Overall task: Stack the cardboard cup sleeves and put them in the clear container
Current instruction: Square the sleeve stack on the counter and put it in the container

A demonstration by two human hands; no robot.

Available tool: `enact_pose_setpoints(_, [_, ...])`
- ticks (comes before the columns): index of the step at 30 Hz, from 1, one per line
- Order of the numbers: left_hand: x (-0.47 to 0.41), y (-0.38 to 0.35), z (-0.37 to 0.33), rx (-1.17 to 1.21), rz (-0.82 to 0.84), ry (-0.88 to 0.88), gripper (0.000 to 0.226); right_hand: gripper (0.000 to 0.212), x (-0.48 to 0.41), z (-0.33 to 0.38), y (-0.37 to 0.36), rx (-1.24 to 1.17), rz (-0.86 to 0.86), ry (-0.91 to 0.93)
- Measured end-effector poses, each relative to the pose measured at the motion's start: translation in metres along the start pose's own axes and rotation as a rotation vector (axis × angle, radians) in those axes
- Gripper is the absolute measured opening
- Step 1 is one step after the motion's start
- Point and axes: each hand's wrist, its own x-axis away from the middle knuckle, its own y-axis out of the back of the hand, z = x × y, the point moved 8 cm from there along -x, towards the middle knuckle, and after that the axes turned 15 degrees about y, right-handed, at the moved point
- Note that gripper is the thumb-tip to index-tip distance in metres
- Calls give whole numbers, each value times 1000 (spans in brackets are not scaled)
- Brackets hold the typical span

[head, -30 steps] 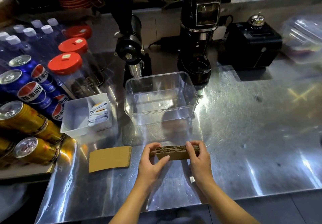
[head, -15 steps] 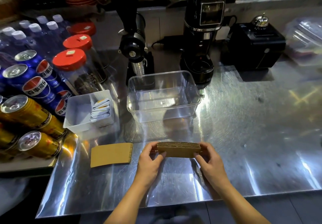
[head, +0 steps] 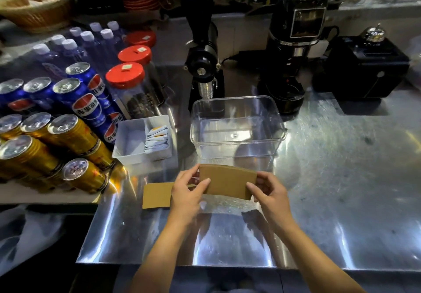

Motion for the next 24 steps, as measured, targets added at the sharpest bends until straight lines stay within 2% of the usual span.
enact_pose_setpoints(4, [-11, 45, 4, -5, -67, 66, 44, 25, -7, 7, -48, -91, 92, -25])
enact_pose_setpoints(10, [-15, 101, 30, 0, -157, 176, 37, 13, -1, -3, -114, -52, 231, -184])
enact_pose_setpoints(14, [-14, 121, 45, 57, -208, 234, 40, 23, 5, -11, -136, 16, 272, -259])
enact_pose_setpoints(19, [-17, 127, 59, 25, -184, 300, 39, 29, 8, -14, -149, 118, 333, -314])
enact_pose_setpoints(24, [-25, 129, 73, -48, -164, 402, 48, 43, 5, -16, -136, 308, 267, -329])
